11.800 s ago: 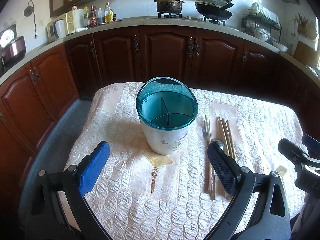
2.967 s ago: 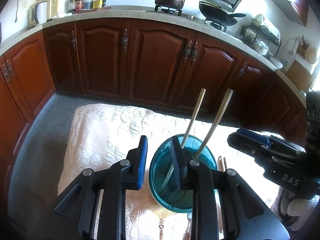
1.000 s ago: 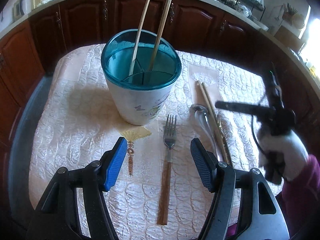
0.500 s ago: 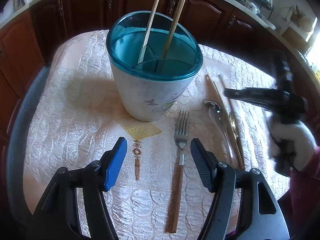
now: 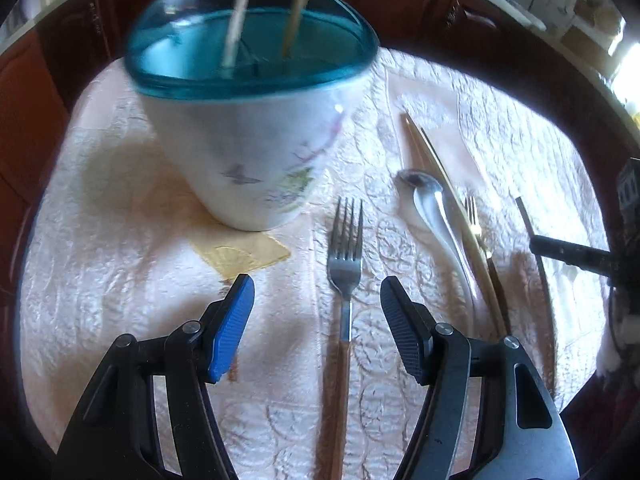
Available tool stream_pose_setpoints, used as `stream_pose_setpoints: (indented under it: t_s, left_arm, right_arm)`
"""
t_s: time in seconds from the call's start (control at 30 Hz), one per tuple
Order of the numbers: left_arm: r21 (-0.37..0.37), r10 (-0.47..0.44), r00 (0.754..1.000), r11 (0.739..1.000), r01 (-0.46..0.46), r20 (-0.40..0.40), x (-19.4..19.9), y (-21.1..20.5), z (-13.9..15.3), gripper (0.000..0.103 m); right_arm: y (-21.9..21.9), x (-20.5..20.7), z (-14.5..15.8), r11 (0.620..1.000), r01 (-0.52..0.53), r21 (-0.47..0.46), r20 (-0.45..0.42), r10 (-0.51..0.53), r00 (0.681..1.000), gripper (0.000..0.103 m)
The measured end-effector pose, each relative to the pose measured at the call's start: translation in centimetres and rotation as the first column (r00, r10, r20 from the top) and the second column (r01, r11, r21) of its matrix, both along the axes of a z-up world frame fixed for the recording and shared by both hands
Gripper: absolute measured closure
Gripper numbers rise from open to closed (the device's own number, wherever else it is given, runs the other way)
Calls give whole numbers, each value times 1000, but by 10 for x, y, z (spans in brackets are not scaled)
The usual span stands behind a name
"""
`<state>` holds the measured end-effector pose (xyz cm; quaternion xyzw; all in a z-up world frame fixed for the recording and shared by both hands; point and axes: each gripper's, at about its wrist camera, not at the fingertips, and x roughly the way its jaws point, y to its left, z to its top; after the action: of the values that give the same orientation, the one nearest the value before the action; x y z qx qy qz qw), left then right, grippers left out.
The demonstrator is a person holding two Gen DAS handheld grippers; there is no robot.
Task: Organize utensils
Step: 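Grasp the silver fork with the left tool while the right tool grasps a chopstick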
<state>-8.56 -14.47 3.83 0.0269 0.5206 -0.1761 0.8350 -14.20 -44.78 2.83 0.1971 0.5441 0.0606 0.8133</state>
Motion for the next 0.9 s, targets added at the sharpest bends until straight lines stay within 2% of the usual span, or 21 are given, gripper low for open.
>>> stream_pose_setpoints:
  t_s: [0.1,0.2,0.27,0.37,0.4,0.43,0.5,0.57,0.63,0.67,0.9]
  left_arm:
    - [55,-39,999,998,40,-21,4,-13,-9,40]
    - [99,-58,997,993,64,-59,13,-22,-18,59]
    - [139,-80,995,987,87,-50,14,-30,-20,63]
    - [155,-116,992,980,121,-42,16,-41,-20,73]
    - [154,-124,992,980,129,-39,16,-42,-19,80]
    - [147,-134,990,980,137,-34,16,-44,-20,86]
    - [134,-131,991,982,135,-34,17,-44,-19,86]
    - [56,-112,992,992,116,-59,20,-35,-16,87]
    - [-44,-92,993,995,88,-78,19,-20,-6,87]
    - [-67,-85,993,995,80,-76,18,-15,-2,87]
    - [-139,-66,998,988,65,0,-1,9,37,88]
  right_arm:
    - [-8,-3,-5,999,28,21,-10,-28,1000,95]
    - [-11,1,-6,999,28,16,-8,-28,1000,89]
    - [-9,7,-5,1000,19,12,-11,-19,1000,87]
    - [-1,17,-7,1000,0,-4,-25,0,1000,84]
    - [2,19,-9,1000,-6,-14,-23,5,1000,84]
    - [5,22,-9,999,-18,-35,-9,18,1000,84]
    - [11,25,-9,997,-34,-67,1,34,999,87]
    - [16,26,-5,995,-34,-92,11,35,999,92]
    - [20,21,4,993,-47,-110,38,52,998,93]
    - [22,17,9,993,-49,-111,54,56,997,93]
    - [23,-5,46,996,-59,-68,148,68,987,95]
